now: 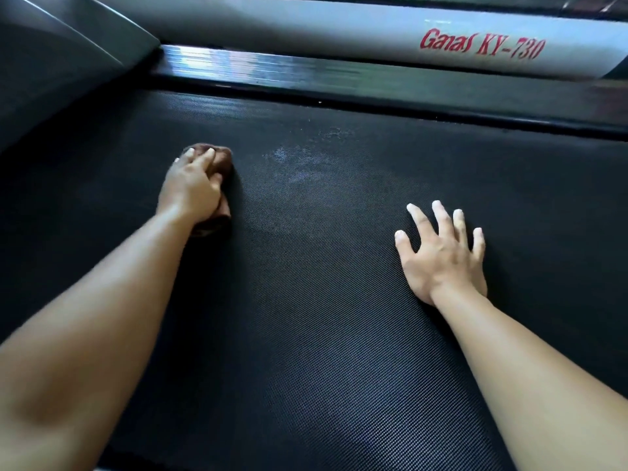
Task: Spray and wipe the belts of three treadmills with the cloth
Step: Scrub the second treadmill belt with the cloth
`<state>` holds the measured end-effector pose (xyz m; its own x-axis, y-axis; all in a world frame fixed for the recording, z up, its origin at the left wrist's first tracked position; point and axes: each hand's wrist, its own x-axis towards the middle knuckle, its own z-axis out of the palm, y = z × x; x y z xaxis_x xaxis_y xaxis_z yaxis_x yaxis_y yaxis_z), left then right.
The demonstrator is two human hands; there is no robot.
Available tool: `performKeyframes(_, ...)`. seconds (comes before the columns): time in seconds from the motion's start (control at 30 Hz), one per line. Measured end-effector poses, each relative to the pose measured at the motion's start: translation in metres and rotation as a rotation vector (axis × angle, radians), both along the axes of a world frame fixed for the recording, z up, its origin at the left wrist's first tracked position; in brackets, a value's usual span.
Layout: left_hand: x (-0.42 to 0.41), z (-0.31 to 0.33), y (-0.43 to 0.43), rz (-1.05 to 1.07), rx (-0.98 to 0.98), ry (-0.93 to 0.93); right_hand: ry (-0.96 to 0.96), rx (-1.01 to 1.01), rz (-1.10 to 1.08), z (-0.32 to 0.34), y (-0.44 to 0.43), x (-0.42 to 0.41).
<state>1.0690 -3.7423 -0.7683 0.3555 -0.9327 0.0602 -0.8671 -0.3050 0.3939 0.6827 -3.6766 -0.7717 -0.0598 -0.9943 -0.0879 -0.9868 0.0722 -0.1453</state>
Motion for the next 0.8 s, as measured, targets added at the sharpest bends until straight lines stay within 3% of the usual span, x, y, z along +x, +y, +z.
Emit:
performKeyframes(0.17,-0.046,0.003,-0.053,0.018,0.011,0.021,-0.009,-0.009,-0.004,0.0,0.0,0.001)
performKeyframes(0.47,-0.198,0.002,-0.029,-0.57,-0.007,0.004,-0.007,0.001,-0.008,-0.001,-0.001,-0.001)
performKeyframes(0.57,-0.176,-0.006,-0.002,-0.559,-0.006,0.022,-0.02,0.001,-0.008,0.001,-0.001,-0.001)
performKeyframes(0.8,-0.026,-0.016,-0.023,-0.213,-0.021,-0.052,-0.022,-0.009,-0.003,0.0,-0.001,-0.001)
